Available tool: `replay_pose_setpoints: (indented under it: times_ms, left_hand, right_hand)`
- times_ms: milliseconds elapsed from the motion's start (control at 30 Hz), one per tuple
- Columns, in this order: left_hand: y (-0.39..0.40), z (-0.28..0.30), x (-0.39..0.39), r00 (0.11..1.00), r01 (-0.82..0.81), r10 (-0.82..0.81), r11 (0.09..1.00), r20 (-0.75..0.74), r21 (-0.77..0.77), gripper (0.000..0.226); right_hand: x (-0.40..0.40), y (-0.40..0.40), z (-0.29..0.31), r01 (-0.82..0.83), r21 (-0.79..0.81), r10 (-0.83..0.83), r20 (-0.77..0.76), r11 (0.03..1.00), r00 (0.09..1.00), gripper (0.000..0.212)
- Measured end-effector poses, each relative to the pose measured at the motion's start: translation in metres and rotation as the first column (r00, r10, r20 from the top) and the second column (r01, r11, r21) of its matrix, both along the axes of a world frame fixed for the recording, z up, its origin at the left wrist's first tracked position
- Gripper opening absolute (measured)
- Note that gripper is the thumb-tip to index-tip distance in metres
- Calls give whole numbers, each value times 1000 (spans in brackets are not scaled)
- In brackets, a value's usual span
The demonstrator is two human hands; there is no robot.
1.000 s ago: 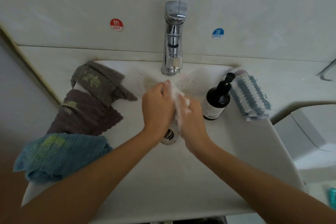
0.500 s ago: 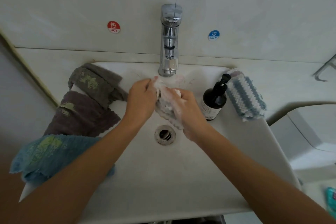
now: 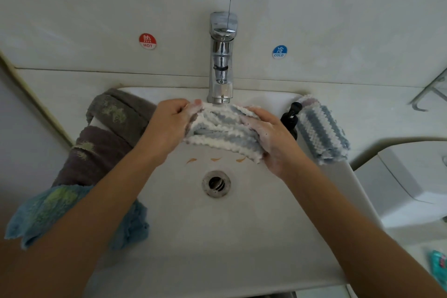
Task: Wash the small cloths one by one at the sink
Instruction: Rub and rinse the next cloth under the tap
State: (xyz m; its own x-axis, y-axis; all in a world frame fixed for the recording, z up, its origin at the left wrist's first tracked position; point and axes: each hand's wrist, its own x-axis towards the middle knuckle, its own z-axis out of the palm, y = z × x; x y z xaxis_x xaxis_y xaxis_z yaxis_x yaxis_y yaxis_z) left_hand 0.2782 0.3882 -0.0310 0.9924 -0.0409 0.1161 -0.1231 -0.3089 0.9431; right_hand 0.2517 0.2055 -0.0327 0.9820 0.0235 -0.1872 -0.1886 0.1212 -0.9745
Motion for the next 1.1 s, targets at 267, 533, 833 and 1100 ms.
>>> replay_pose_setpoints:
  times_ms: [267, 533, 833, 1100]
  left_hand:
    - [8, 12, -1, 982, 187, -185, 982, -48, 31, 52]
    - [23, 25, -6, 935, 353, -347, 925, -69, 137, 8]
    - [26, 30, -14, 818, 576, -558, 792, -139, 203, 28]
    - [27, 11, -7, 919, 192, -362, 757, 156, 625, 18]
  right_hand:
    - [-2, -2, 8, -2, 87, 2, -2, 996, 1000, 14]
    - [-2, -7, 16, 35, 189, -35, -6, 981, 999, 42]
    - [-9, 0, 13, -103, -99, 104, 1, 990, 995, 5]
    - [-8, 0, 8, -146, -159, 142, -38, 976, 989, 19]
